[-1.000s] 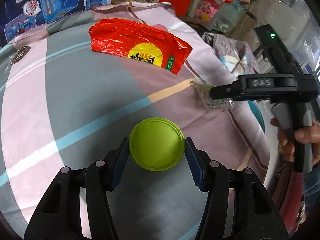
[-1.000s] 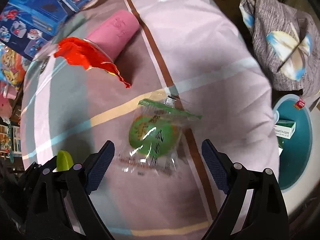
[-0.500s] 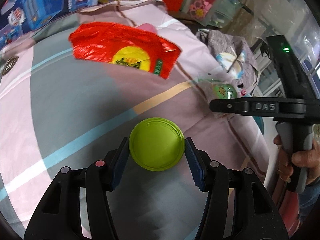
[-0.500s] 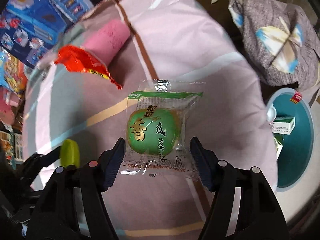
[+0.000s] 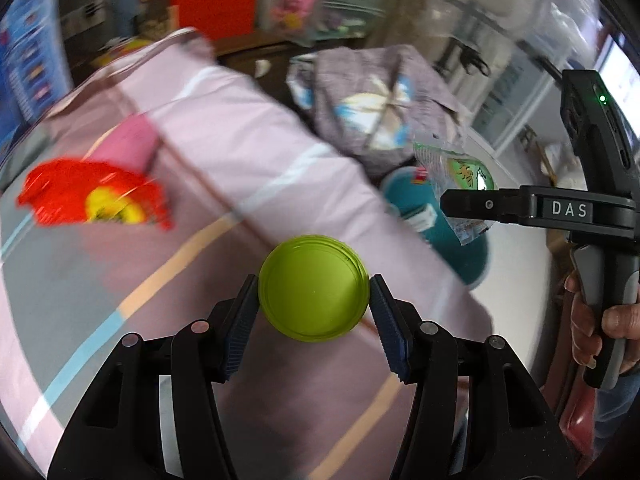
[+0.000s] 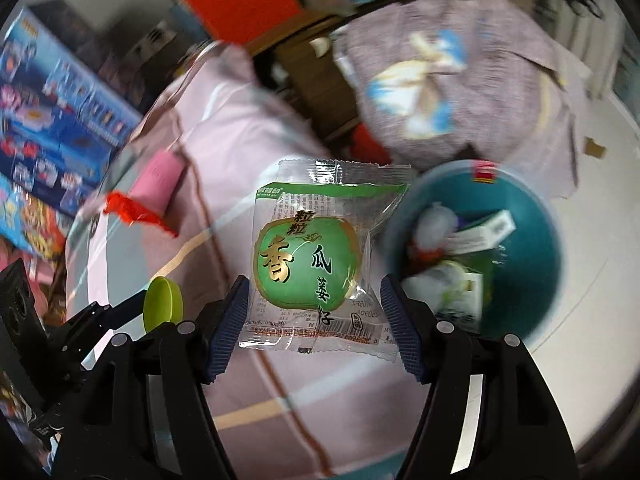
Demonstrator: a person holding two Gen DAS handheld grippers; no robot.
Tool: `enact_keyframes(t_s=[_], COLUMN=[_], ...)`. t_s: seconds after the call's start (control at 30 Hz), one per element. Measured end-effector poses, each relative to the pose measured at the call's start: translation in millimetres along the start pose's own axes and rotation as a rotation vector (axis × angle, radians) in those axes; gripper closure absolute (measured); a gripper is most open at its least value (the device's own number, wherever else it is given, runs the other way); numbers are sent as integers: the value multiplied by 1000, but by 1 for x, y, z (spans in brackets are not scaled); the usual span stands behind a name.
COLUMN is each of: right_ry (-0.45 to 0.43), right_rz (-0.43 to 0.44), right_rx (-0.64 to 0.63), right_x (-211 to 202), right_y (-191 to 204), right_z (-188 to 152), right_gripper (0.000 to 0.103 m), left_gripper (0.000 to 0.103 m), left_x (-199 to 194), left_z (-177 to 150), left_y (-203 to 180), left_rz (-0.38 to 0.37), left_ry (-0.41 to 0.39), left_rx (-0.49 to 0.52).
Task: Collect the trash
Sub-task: 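Carry lid and snack packet over the teal bin and open both grippers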
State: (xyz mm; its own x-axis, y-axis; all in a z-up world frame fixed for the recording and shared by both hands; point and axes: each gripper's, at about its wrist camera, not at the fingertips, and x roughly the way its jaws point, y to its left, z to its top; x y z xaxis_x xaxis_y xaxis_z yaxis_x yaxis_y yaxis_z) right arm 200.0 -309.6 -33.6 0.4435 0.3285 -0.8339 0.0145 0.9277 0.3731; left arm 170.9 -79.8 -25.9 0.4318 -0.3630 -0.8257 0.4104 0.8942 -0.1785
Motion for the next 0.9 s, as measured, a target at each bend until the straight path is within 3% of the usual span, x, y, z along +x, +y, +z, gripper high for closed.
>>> enact_keyframes(t_s=[0.27,0.5,0.9], right_ry=[-99,-99,-63], right_rz=[-24,-32,-29], right_rx=[144,231,297], right_x=[-44,-47,-29], right_y=[-83,-135,-178], right_z=[-5,-12,-9], right_gripper=[39,39,39], left_gripper=[46,46,46], left_x=[31,71,137], left_z=[31,39,60], left_y=[-79,-129,-155], left_rz=[-46,-72,-59], left_ry=[34,101,194], left_rx=[141,219,231])
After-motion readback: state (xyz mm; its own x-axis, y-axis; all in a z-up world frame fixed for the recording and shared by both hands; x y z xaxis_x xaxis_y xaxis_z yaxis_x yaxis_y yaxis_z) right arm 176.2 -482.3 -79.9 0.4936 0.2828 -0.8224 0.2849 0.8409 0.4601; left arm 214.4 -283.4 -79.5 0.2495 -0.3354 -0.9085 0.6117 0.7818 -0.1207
